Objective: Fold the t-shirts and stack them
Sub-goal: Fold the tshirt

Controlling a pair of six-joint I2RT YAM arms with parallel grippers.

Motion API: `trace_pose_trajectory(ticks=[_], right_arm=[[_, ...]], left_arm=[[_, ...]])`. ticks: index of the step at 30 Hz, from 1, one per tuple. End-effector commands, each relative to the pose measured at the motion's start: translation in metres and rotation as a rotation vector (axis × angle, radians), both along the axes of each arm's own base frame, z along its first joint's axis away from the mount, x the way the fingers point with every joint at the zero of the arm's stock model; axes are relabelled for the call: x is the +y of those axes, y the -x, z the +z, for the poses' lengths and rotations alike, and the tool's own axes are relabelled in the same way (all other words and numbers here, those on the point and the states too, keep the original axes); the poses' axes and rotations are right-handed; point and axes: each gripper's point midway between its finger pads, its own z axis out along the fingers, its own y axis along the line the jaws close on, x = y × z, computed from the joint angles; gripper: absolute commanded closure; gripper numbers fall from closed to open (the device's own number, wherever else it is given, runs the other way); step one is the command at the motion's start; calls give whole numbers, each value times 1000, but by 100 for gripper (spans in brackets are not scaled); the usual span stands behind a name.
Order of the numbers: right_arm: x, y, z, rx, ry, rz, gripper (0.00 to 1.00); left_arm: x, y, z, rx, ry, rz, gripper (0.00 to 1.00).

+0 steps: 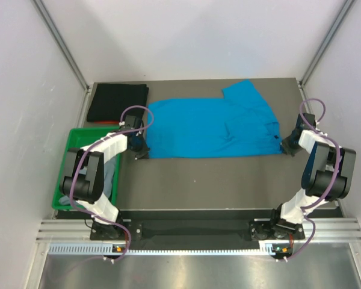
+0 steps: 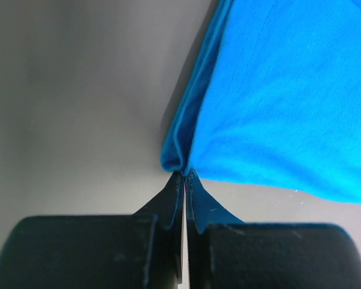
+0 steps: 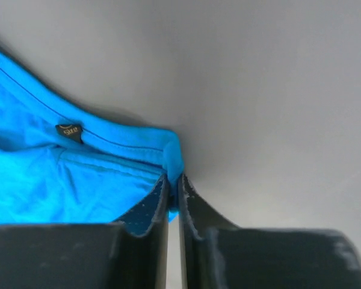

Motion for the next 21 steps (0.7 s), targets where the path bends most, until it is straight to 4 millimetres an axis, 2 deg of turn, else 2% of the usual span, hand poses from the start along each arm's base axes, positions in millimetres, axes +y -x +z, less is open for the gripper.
trace_pose_trajectory(ticks=[1,6,10,15,21], right_arm=[[-13,12,-10,56,64,-22,99],[-31,30,4,100,135,-51,100],[-36,40,21,81,179,-49,100],[-35,55,15,129,166,-28,100],[-34,79,6,188,163,-26,100]], left_arm=[[2,-9,8,-43,-10,8,100],[2,-2,17,-54,-4,12,100],[-5,12,18,-52,9,-9,100],[0,34,15,-44,10,-7,100],[-6,56,13,-31,52,-29,100]])
